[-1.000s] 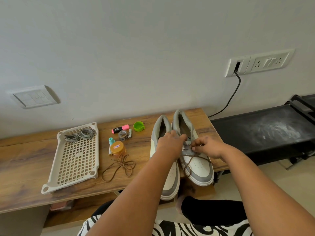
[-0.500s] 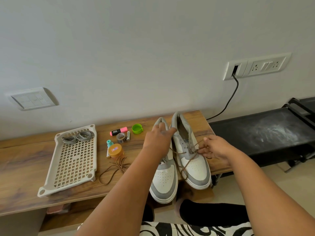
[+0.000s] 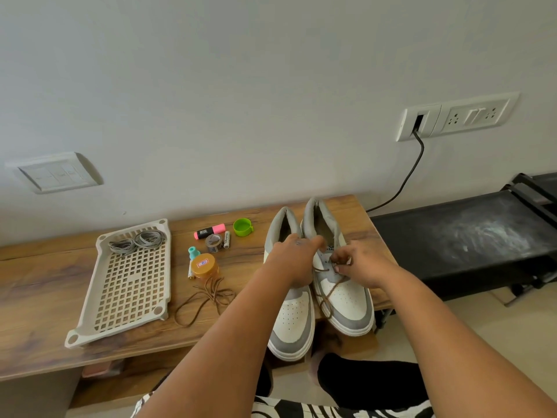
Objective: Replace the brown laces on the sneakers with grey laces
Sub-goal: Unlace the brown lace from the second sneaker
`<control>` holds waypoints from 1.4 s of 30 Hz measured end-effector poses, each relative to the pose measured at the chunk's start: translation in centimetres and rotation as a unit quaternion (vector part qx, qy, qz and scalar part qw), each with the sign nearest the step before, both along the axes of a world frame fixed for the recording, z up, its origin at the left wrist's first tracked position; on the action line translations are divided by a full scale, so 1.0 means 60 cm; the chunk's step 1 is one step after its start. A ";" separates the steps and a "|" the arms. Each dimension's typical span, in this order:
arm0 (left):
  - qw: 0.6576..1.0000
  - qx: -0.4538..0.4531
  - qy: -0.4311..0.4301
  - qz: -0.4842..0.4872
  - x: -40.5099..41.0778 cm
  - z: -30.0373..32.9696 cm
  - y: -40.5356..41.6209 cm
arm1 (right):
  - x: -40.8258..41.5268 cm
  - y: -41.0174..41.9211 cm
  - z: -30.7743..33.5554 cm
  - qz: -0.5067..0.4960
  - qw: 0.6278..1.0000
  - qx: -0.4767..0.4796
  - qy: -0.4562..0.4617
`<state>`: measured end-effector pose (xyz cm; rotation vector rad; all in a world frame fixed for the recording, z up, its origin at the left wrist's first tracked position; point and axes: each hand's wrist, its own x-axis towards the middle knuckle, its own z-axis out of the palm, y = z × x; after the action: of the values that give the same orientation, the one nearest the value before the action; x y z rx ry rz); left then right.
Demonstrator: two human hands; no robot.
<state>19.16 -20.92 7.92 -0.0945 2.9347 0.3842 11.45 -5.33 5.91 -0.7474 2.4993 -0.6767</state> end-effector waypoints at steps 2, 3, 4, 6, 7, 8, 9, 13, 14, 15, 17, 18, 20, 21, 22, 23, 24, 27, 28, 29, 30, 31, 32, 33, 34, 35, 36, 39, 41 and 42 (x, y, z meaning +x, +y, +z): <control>1.000 0.012 -0.016 0.004 0.000 0.001 -0.003 | 0.002 -0.005 0.001 0.006 1.000 0.017 0.003; 1.000 0.018 -0.023 0.008 0.000 0.001 -0.004 | -0.001 -0.004 0.000 0.007 1.000 0.026 0.006; 0.999 0.026 -0.028 0.012 -0.001 0.000 -0.006 | -0.003 -0.002 0.002 0.008 1.000 0.030 -0.002; 0.999 0.039 -0.033 0.019 -0.001 0.001 -0.009 | -0.011 0.008 -0.001 -0.012 0.999 0.013 -0.040; 0.998 0.044 -0.035 0.019 0.000 0.003 -0.010 | -0.017 0.014 -0.002 -0.037 0.998 0.002 -0.045; 0.998 0.049 -0.038 0.018 0.000 0.004 -0.011 | -0.022 0.023 -0.001 -0.072 0.997 -0.006 -0.033; 0.997 0.054 -0.042 0.019 0.001 0.005 -0.012 | -0.028 0.034 0.000 -0.121 0.992 -0.015 -0.016; 0.995 0.074 -0.058 0.013 0.001 0.008 -0.014 | -0.054 0.087 -0.006 -0.308 0.951 0.001 0.035; 0.995 0.080 -0.061 0.014 0.001 0.008 -0.013 | -0.055 0.093 -0.010 -0.317 0.947 0.013 0.039; 0.994 0.085 -0.062 0.014 0.001 0.008 -0.014 | -0.054 0.093 -0.014 -0.313 0.948 0.010 0.046; 0.994 0.092 -0.064 0.015 0.000 0.007 -0.013 | -0.045 0.078 -0.006 -0.271 0.961 -0.042 0.045; 0.994 0.092 -0.064 0.015 -0.001 0.006 -0.013 | -0.039 0.066 0.000 -0.229 0.970 -0.067 0.043; 0.994 0.089 -0.064 0.015 -0.002 0.006 -0.011 | -0.025 0.038 0.012 -0.134 0.987 -0.083 0.029; 0.994 0.087 -0.064 0.017 -0.001 0.007 -0.011 | -0.014 0.024 0.017 -0.090 0.993 -0.067 0.025; 0.994 0.087 -0.063 0.018 -0.001 0.007 -0.010 | -0.005 0.012 0.016 -0.052 0.998 -0.035 0.026; 0.994 0.087 -0.064 0.019 0.000 0.007 -0.009 | 0.003 0.001 0.013 -0.027 0.999 -0.001 0.027; 0.994 0.088 -0.065 0.019 0.000 0.007 -0.010 | 0.006 -0.007 0.007 -0.011 0.999 0.024 0.028; 0.994 0.087 -0.068 0.015 0.001 0.008 -0.010 | 0.009 -0.016 0.008 0.003 0.997 0.061 0.036; 0.994 0.087 -0.068 0.014 0.001 0.009 -0.010 | 0.007 -0.014 0.010 0.007 0.996 0.073 0.042; 0.994 0.087 -0.068 0.013 0.001 0.008 -0.010 | 0.003 -0.009 0.012 0.006 0.996 0.082 0.042; 0.994 0.084 -0.068 0.011 0.001 0.008 -0.009 | -0.003 -0.002 0.013 -0.001 0.995 0.087 0.041; 0.994 0.079 -0.069 0.010 0.002 0.006 -0.008 | -0.010 0.007 0.014 -0.022 0.995 0.089 0.042; 0.995 0.072 -0.069 0.008 0.001 0.004 -0.008 | -0.018 0.019 0.014 -0.050 0.993 0.098 0.050; 0.996 0.062 -0.069 0.008 0.000 0.002 -0.007 | -0.026 0.031 0.016 -0.080 0.988 0.117 0.069; 0.996 0.051 -0.067 0.008 -0.001 0.000 -0.006 | -0.035 0.046 0.017 -0.111 0.978 0.147 0.093; 0.997 0.037 -0.066 0.007 -0.002 -0.001 -0.003 | -0.043 0.061 0.018 -0.148 0.967 0.178 0.110; 0.998 0.022 -0.060 0.008 -0.002 -0.001 0.000 | -0.047 0.074 0.022 -0.186 0.954 0.208 0.113; 0.999 -0.007 0.006 0.037 -0.005 -0.005 0.017 | -0.053 0.096 0.021 -0.231 0.952 0.180 0.085; 0.995 -0.013 0.077 0.064 -0.007 -0.012 0.031 | -0.047 0.086 0.019 -0.183 0.980 0.036 0.064; 0.993 -0.015 0.100 0.066 -0.009 -0.017 0.039 | -0.041 0.075 0.021 -0.144 0.987 -0.031 0.058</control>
<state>18.64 -18.59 6.89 -0.2702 3.1431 0.3896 8.98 -0.82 7.16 -0.4616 2.7348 -0.8345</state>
